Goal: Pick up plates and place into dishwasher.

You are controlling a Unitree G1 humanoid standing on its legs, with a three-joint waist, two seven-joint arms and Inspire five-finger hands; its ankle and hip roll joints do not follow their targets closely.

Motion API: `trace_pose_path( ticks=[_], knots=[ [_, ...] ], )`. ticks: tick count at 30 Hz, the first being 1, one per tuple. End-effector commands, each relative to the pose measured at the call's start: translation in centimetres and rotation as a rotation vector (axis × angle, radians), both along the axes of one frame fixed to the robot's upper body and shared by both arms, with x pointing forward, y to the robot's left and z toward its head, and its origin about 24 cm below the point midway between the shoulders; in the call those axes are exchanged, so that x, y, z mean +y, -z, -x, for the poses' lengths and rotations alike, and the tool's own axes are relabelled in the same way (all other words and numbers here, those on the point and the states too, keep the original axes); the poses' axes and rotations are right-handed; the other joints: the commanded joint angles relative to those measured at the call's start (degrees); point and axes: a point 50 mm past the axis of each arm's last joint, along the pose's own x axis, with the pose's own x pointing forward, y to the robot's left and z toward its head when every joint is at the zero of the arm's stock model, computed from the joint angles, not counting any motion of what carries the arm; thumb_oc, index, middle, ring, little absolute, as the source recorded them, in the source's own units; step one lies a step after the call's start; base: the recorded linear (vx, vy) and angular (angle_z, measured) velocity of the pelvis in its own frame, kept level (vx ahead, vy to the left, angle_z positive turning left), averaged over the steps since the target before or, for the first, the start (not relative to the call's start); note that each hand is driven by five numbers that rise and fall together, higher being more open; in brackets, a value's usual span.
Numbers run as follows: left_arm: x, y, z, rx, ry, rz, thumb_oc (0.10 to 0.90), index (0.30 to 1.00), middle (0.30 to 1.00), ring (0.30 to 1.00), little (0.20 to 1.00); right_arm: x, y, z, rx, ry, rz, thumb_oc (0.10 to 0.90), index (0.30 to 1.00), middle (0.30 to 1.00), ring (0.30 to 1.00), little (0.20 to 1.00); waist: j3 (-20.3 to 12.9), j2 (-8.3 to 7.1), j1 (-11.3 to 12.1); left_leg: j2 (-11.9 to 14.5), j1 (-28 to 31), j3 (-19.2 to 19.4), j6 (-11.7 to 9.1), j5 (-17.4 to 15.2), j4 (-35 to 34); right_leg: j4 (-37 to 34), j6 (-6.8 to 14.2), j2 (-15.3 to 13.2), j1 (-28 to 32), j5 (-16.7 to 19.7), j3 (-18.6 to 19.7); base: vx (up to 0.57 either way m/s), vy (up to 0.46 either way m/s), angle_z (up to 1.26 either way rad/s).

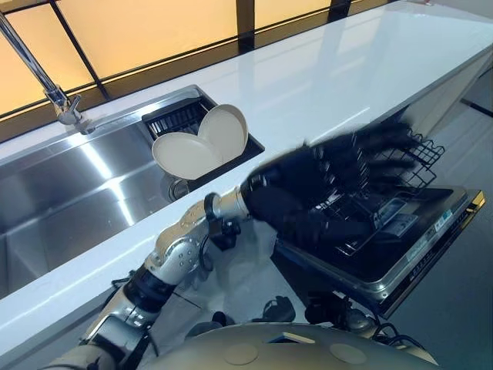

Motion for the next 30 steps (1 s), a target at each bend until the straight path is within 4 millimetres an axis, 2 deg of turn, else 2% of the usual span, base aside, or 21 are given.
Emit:
trace_pose_path(
  ticks=[1,3,5,8,10,13,15,16,19,21,24,27,30],
  knots=[
    [1.6,-4.0,-0.6,-0.006,-0.026,0.284,0.8,0.9,0.9,0.9,0.9,2.7,0.7,0.6,0.044,-0.053,-0.047,0.8,0.9,0.9,0.9,0.9,0.5,-1.37,0.9,-4.3,2.7,2.8,4.6,-6.9,0.5,1.1,-0.4,1.8,-1.7,2.2,0.3,0.0,0.0,0.0],
    [2.4,-4.2,-1.0,0.009,-0.083,0.334,0.8,0.9,0.9,0.9,0.9,2.7,0.7,0.6,0.047,-0.054,-0.046,0.8,0.9,0.9,0.9,0.9,0.4,-1.45,1.3,-4.4,2.6,2.4,4.6,-6.8,0.5,1.1,-0.4,1.8,-1.5,2.1,0.0,0.01,0.005,0.1],
    [3.7,-4.5,-1.3,-0.042,-0.252,0.342,0.8,0.9,0.9,0.9,0.9,2.7,0.7,0.7,0.047,-0.053,-0.047,0.8,0.9,0.9,0.9,0.9,0.3,-1.5,1.6,-4.5,2.6,2.1,4.6,-6.8,0.5,1.0,-0.5,1.8,-1.4,2.0,-0.3,0.01,0.003,0.16],
    [6.6,-5.2,-1.7,-0.173,-0.689,0.223,0.8,0.9,0.9,0.9,0.9,2.5,0.7,0.9,0.044,-0.055,-0.049,0.8,0.9,0.9,0.9,0.9,0.4,-1.55,2.3,-4.4,2.4,1.7,4.5,-6.6,0.5,0.9,-0.6,1.8,-1.3,1.6,-0.7,0.0,-0.002,0.04],
    [8.9,-5.8,-1.9,-0.33,-1.048,0.072,0.8,0.9,0.9,0.9,0.9,2.4,0.7,1.3,0.042,-0.044,-0.046,0.8,0.9,0.9,0.9,0.9,0.4,-1.49,3.0,-4.4,2.4,1.2,4.5,-6.6,0.5,0.8,-0.5,1.8,-1.0,1.3,-1.1,0.0,0.0,0.0],
    [12.6,-6.6,-3.0,-0.488,-1.439,-0.206,0.8,0.9,0.9,0.9,0.9,1.8,0.7,2.1,0.044,-0.024,-0.045,0.8,0.9,0.9,0.9,0.9,0.0,-1.48,3.8,-4.5,2.3,0.8,4.3,-6.4,0.5,0.8,-0.5,1.8,-0.7,0.8,-1.7,0.02,0.007,0.05],
    [14.8,-6.9,-4.3,-0.524,-1.594,-0.401,0.8,0.9,0.9,0.9,0.9,1.3,0.6,2.4,0.049,-0.018,-0.042,0.8,0.9,0.9,0.9,0.9,-0.4,-1.35,3.8,-4.5,2.3,0.9,4.2,-6.3,0.5,0.8,-0.5,1.8,-0.6,0.6,-2.0,0.05,0.023,0.14],
    [16.4,-7.0,-5.2,-0.538,-1.688,-0.534,0.8,0.9,0.9,0.9,0.9,0.9,0.6,2.5,0.056,-0.015,-0.037,0.8,0.9,0.9,0.9,0.9,-0.7,-1.09,3.9,-4.5,2.3,0.9,4.1,-6.2,0.5,0.8,-0.5,1.9,-0.6,0.6,-2.1,0.06,0.035,0.13],
    [21.2,-8.1,-6.7,-0.569,-1.926,-0.789,0.8,0.9,0.9,0.9,0.9,-0.2,0.4,2.5,0.073,-0.019,-0.02,0.8,0.9,0.9,0.9,0.9,-1.1,-0.17,3.7,-4.4,2.4,1.5,3.9,-6.0,0.5,1.0,-0.5,1.8,-0.7,0.4,-2.3,0.06,0.056,0.06],
    [24.0,-9.0,-7.0,-0.662,-2.071,-0.921,0.8,0.9,0.9,0.9,0.9,-0.8,0.3,2.5,0.078,-0.017,-0.01,0.8,0.9,0.9,0.9,0.9,-1.3,0.38,3.7,-4.4,2.4,1.8,3.8,-5.9,0.5,1.2,-0.4,1.7,-0.8,0.2,-2.4,0.04,0.06,0.0],
    [28.5,-10.1,-6.8,-0.849,-2.254,-1.223,0.8,0.9,0.9,0.9,0.9,-1.7,0.1,2.5,0.07,-0.002,0.001,0.8,0.9,0.9,0.9,0.9,-1.3,1.33,3.5,-4.6,2.4,2.3,3.8,-5.8,0.5,1.5,-0.1,1.3,-1.0,0.2,-2.6,0.03,0.069,-0.05],
    [30.7,-10.1,-6.4,-0.858,-2.296,-1.35,0.8,0.9,0.9,0.9,0.9,-2.1,0.0,2.6,0.07,0.005,0.007,0.8,0.9,0.9,0.9,0.9,-1.2,1.76,3.5,-4.8,2.4,2.4,3.7,-5.9,0.5,1.7,0.1,1.1,-1.2,0.2,-2.7,0.01,0.066,-0.01],
    [31.7,-9.3,-5.7,-1.029,-2.267,-1.553,0.8,0.9,0.9,0.9,0.9,-2.8,-0.2,2.9,0.075,0.012,0.023,0.8,0.9,0.9,0.9,0.9,-0.9,2.21,3.5,-5.0,2.5,2.6,3.8,-6.0,0.5,1.9,0.3,0.9,-1.4,0.3,-2.7,0.0,0.066,0.03]
  ],
)
